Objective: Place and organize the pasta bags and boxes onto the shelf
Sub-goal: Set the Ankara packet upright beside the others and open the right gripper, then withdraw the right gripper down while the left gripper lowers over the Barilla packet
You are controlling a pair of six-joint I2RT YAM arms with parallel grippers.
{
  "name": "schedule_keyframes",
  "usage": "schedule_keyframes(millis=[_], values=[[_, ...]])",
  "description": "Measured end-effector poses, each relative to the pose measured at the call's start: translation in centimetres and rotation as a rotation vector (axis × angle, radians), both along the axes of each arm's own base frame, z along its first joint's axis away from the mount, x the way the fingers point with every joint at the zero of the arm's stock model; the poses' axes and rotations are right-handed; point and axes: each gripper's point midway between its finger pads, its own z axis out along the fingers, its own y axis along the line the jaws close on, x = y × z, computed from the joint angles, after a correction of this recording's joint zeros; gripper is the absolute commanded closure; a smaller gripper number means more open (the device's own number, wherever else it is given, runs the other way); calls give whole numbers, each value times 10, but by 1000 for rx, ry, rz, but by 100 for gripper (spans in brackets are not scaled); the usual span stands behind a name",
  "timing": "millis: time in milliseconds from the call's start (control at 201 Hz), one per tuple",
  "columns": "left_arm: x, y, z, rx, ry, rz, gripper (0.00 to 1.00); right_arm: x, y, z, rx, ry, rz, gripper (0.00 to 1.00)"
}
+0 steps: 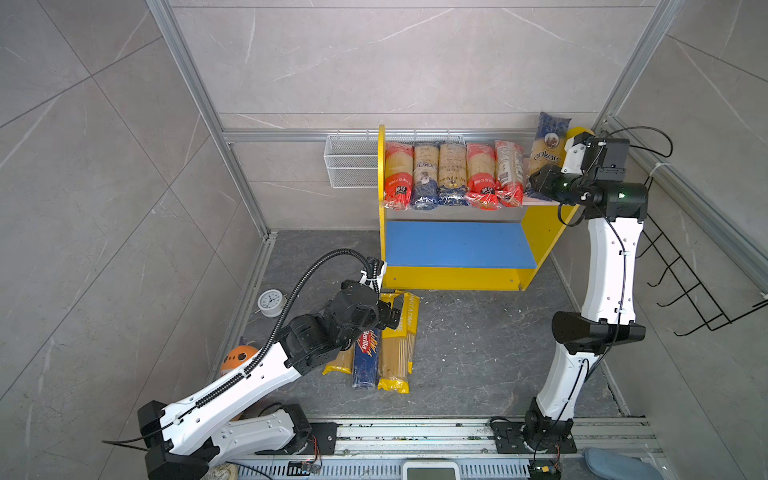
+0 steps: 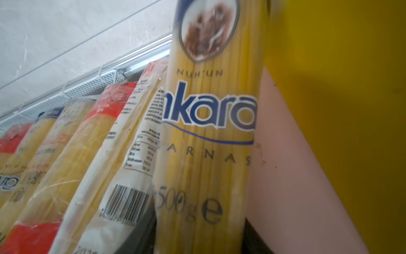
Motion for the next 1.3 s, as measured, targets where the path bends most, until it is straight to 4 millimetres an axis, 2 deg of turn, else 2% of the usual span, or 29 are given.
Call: schedule_keyframes(millis=[149,353,518,647,906,976,1085,1220,1304], values=[[0,0,5,-9,-6,0,0,-5,-7,21,-40,-69,-33,14],[1,-1,3,-5,-3,1,0,-30,-12,46,-65,-123,-70,11],[-1,2,3,-18,2,9,0,-55,0,51,-72,-123,-59,10],[-6,13,-1,-29,16,29,0,-90,28,38,-69,-95,-7,10],[-24,43,-22,-61,103,93,0,-187,73,15,15,-96,133,10],[-31,52,-29,-82,128,114,0,-207,88,0,61,-75,195,10],[-42,68,-45,-129,165,148,0,-231,107,-41,109,8,271,10],[-54,82,-73,-165,225,189,0,-250,117,-107,143,150,296,10],[-58,84,-91,-173,271,208,0,-262,122,-150,162,248,305,10]])
